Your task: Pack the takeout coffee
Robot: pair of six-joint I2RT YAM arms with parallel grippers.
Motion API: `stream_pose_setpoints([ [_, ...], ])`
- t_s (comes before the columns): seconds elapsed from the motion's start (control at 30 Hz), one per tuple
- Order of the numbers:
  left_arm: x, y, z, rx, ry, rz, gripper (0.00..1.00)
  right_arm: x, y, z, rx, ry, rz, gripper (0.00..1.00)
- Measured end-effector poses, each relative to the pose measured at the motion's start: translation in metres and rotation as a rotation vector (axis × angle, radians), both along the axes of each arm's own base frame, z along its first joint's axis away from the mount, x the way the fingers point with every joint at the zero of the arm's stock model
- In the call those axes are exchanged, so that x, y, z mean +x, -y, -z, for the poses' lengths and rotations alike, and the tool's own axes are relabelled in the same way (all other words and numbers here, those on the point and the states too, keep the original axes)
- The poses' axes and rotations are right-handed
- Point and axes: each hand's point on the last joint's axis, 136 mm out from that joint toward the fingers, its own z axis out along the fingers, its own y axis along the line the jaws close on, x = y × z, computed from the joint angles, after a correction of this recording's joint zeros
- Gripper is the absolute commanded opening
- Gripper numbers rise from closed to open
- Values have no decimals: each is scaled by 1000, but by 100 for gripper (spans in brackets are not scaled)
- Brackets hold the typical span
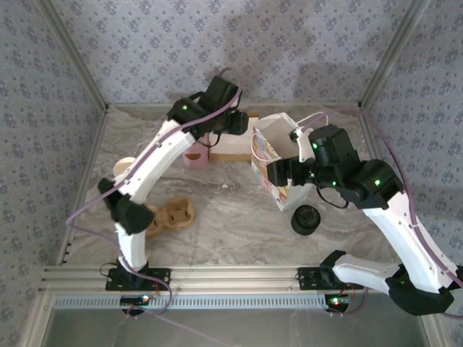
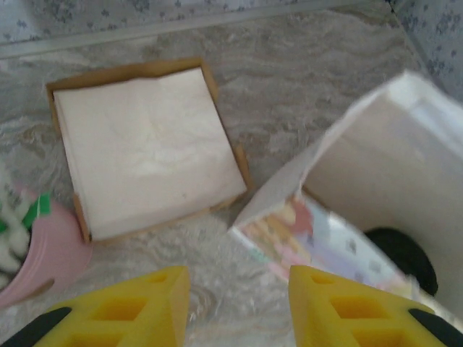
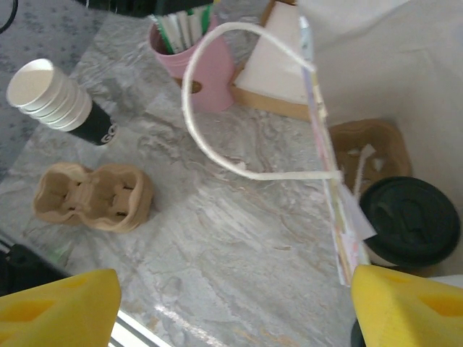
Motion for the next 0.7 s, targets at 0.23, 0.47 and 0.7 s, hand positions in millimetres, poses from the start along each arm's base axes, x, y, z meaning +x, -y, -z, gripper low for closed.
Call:
stream_pose_setpoints([
  [0.23,61,24,36,10,-24,-56,37,9,23,5,-14,-38,86,85],
  [0.47,90,5,109,71,-157,-156,33,7,28,5,6,-54,96,85],
  [0.7,102,12,136,80,-167,-185,30,5,32,13,12,-80,102,85],
])
